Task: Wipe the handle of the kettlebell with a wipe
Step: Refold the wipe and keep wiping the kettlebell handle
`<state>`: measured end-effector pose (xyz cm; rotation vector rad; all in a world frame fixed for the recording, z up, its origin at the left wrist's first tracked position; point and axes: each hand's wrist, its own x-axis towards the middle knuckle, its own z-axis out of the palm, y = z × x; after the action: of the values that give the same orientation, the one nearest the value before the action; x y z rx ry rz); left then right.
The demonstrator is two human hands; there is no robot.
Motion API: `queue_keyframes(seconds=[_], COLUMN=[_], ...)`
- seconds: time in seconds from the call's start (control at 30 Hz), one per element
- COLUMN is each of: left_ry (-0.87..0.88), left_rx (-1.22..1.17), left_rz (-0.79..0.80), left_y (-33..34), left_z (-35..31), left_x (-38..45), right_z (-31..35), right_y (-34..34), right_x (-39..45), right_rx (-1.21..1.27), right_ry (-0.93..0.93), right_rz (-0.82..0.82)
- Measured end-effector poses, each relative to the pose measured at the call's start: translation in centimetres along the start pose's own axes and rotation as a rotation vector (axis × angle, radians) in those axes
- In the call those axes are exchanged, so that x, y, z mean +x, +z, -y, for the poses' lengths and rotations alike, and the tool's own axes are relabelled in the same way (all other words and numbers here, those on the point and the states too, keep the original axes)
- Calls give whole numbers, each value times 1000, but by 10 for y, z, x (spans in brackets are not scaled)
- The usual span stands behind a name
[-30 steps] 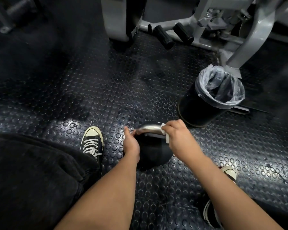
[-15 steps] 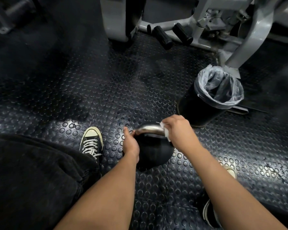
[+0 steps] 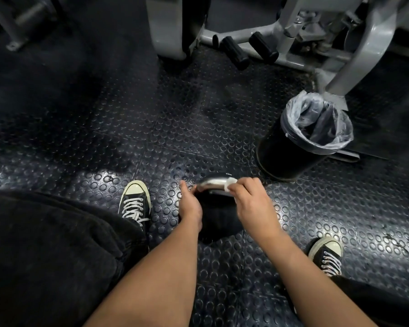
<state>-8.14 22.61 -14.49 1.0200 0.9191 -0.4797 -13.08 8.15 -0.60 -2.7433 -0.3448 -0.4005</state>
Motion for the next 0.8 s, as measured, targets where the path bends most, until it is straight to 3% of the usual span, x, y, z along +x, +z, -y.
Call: queue_keyframes(seconds=[0.2, 0.37, 0.57, 0.8], left_ry=[2, -1, -9, -8], left_rx=[7, -3, 23, -8], left_rz=[-19, -24, -61, -41], left_y=[-1, 0, -4, -1], left_z=[0, -4, 6, 0], left_x=[1, -8, 14, 6], right_z=[0, 4, -2, -1], right_y=[4, 19, 12, 17], right_x=[-4, -18, -11, -15], right_rx=[-31, -72, -25, -107], right_ry=[86, 23, 73, -71], right_rz=[-140, -48, -251, -178])
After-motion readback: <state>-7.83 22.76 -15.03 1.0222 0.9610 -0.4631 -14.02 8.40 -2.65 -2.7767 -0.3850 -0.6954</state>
